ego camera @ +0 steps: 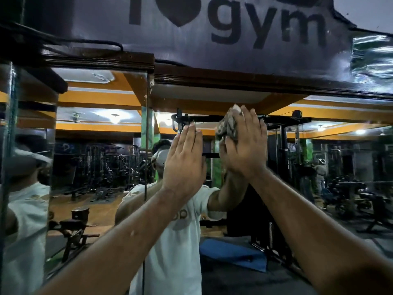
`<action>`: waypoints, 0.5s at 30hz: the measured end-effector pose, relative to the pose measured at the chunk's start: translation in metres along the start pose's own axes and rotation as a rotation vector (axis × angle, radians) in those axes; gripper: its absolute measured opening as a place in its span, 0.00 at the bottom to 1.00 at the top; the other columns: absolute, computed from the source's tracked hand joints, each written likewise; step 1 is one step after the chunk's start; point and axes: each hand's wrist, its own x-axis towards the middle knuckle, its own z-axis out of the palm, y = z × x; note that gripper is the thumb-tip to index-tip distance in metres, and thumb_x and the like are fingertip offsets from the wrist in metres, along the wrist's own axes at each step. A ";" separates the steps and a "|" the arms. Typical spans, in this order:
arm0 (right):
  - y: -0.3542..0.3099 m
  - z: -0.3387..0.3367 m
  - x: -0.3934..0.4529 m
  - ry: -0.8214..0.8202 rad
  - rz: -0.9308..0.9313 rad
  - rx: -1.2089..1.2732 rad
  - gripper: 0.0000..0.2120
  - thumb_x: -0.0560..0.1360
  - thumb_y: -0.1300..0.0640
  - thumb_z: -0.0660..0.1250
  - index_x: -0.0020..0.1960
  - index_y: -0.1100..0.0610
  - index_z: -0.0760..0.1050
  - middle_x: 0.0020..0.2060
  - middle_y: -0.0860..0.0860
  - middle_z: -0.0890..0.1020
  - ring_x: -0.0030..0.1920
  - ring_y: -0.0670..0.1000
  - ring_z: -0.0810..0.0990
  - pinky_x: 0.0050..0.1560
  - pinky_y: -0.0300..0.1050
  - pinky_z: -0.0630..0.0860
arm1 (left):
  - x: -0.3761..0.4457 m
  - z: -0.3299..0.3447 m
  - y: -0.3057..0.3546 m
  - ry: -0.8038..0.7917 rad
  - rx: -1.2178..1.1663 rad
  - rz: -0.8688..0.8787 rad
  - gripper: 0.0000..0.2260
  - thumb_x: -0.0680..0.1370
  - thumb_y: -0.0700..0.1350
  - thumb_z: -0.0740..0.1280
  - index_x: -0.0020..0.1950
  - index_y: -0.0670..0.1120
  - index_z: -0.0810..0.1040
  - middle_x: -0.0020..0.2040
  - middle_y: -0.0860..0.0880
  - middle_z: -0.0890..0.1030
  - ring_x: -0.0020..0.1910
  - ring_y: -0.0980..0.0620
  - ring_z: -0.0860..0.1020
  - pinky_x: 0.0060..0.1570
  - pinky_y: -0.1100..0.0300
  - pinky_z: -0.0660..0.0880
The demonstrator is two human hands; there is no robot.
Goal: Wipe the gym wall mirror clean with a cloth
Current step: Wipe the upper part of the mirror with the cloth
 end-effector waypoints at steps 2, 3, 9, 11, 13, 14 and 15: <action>-0.007 0.002 0.000 0.000 -0.024 0.017 0.36 0.78 0.45 0.58 0.83 0.53 0.58 0.83 0.55 0.59 0.84 0.56 0.52 0.83 0.56 0.42 | 0.012 0.004 0.005 0.011 -0.028 0.002 0.29 0.81 0.48 0.53 0.80 0.37 0.58 0.81 0.38 0.57 0.81 0.42 0.55 0.80 0.47 0.52; -0.006 0.003 -0.006 -0.038 -0.100 0.018 0.35 0.78 0.45 0.58 0.83 0.53 0.59 0.83 0.54 0.59 0.84 0.56 0.52 0.83 0.55 0.41 | 0.016 0.006 0.007 0.020 -0.037 0.002 0.30 0.80 0.50 0.51 0.80 0.37 0.59 0.81 0.38 0.58 0.81 0.41 0.56 0.80 0.47 0.52; 0.056 -0.016 -0.029 -0.004 -0.084 -0.043 0.34 0.75 0.47 0.61 0.79 0.57 0.66 0.80 0.57 0.65 0.82 0.58 0.59 0.82 0.63 0.50 | 0.011 0.030 0.026 0.051 -0.078 0.045 0.27 0.82 0.48 0.54 0.79 0.37 0.62 0.80 0.38 0.60 0.80 0.42 0.56 0.79 0.44 0.55; 0.051 -0.014 -0.019 0.049 0.066 -0.057 0.35 0.76 0.45 0.57 0.81 0.56 0.63 0.82 0.56 0.63 0.83 0.58 0.56 0.83 0.61 0.48 | 0.012 0.039 0.034 0.077 -0.045 0.061 0.27 0.81 0.48 0.54 0.78 0.36 0.63 0.80 0.38 0.61 0.80 0.41 0.57 0.78 0.43 0.57; 0.034 -0.009 -0.015 0.056 0.130 -0.024 0.34 0.79 0.45 0.57 0.83 0.55 0.59 0.83 0.55 0.60 0.84 0.57 0.53 0.83 0.60 0.45 | 0.015 0.042 0.040 0.084 -0.041 0.057 0.27 0.81 0.47 0.51 0.78 0.36 0.63 0.79 0.37 0.62 0.80 0.40 0.58 0.78 0.42 0.58; 0.030 -0.006 -0.018 0.037 0.081 -0.008 0.34 0.79 0.46 0.57 0.83 0.54 0.59 0.83 0.55 0.59 0.84 0.57 0.52 0.83 0.60 0.44 | 0.017 0.042 0.042 0.090 -0.049 0.058 0.27 0.81 0.47 0.49 0.78 0.36 0.62 0.79 0.37 0.62 0.80 0.40 0.58 0.78 0.42 0.58; 0.030 -0.005 -0.025 0.005 -0.013 -0.001 0.34 0.79 0.47 0.58 0.83 0.54 0.59 0.83 0.56 0.60 0.84 0.57 0.53 0.83 0.61 0.45 | 0.018 0.043 0.044 0.096 -0.060 0.063 0.27 0.81 0.48 0.48 0.78 0.36 0.62 0.79 0.37 0.63 0.80 0.41 0.59 0.78 0.43 0.58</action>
